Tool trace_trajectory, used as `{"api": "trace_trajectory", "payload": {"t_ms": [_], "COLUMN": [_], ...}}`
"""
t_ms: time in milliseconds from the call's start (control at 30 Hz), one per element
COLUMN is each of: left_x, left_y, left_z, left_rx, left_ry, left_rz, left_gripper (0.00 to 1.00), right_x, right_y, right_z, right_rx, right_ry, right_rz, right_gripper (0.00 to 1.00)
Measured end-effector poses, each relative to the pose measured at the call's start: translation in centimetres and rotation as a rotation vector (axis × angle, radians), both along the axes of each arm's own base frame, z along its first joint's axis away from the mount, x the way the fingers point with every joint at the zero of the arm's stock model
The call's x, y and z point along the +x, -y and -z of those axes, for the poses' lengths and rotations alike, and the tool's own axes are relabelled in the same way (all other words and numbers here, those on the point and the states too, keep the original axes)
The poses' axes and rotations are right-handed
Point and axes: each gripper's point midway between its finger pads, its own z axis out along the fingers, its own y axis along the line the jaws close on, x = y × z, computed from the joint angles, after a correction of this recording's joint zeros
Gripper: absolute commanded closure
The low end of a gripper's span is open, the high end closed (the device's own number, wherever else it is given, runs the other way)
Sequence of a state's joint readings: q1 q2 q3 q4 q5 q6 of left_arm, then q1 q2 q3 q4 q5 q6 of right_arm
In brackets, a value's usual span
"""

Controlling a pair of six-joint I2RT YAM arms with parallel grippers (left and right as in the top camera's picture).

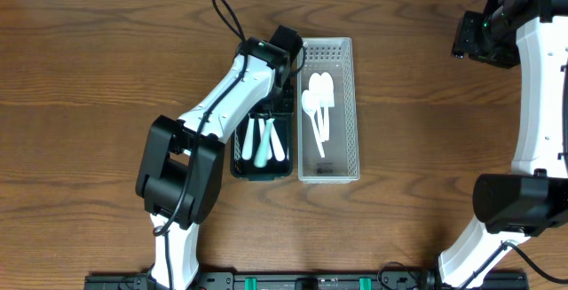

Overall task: Pack container
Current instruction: 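Carry the mint-green fork into the black basket and release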

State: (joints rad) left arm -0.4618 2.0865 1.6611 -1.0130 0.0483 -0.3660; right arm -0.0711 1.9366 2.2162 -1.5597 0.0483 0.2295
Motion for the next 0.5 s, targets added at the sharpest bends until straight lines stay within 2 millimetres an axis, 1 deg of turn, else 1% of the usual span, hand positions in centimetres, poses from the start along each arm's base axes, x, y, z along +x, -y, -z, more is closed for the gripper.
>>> {"api": "trace_trajectory", "payload": {"t_ms": [100, 200, 300, 367, 400, 433, 467, 500], "left_x": [0.2, 0.5, 0.6, 0.8, 1.0, 1.4, 1.6, 1.9], "left_y": [-0.5, -1.0, -1.4, -1.8, -2.1, -2.5, -2.8, -3.3], "left_z": [0.0, 0.0, -0.4, -1.5, -2.6, -4.2, -5.4, -7.3], "left_rx": [0.000, 0.001, 0.010, 0.026, 0.035, 0.045, 0.054, 0.069], "left_ry": [0.000, 0.001, 0.010, 0.041, 0.074, 0.123, 0.161, 0.220], "left_rz": [-0.013, -0.009, 0.004, 0.016, 0.025, 0.031, 0.034, 0.032], "left_gripper": [0.60, 0.54, 0.45, 0.37, 0.33, 0.24, 0.19, 0.09], "right_x": [0.0, 0.4, 1.4, 2.6, 3.1, 4.1, 4.7, 5.4], "right_y": [0.0, 0.0, 0.1, 0.1, 0.0, -0.2, -0.3, -0.8], "right_z": [0.0, -0.1, -0.5, -0.9, -1.2, -1.6, -1.9, -2.3], "right_rx": [-0.001, -0.008, -0.022, -0.035, -0.039, -0.045, -0.049, -0.054], "right_ry": [0.002, 0.017, 0.057, 0.105, 0.129, 0.171, 0.195, 0.227], "right_rz": [-0.003, -0.019, -0.054, -0.077, -0.093, -0.120, -0.133, -0.155], "right_gripper": [0.45, 0.45, 0.43, 0.43, 0.42, 0.41, 0.41, 0.41]}}
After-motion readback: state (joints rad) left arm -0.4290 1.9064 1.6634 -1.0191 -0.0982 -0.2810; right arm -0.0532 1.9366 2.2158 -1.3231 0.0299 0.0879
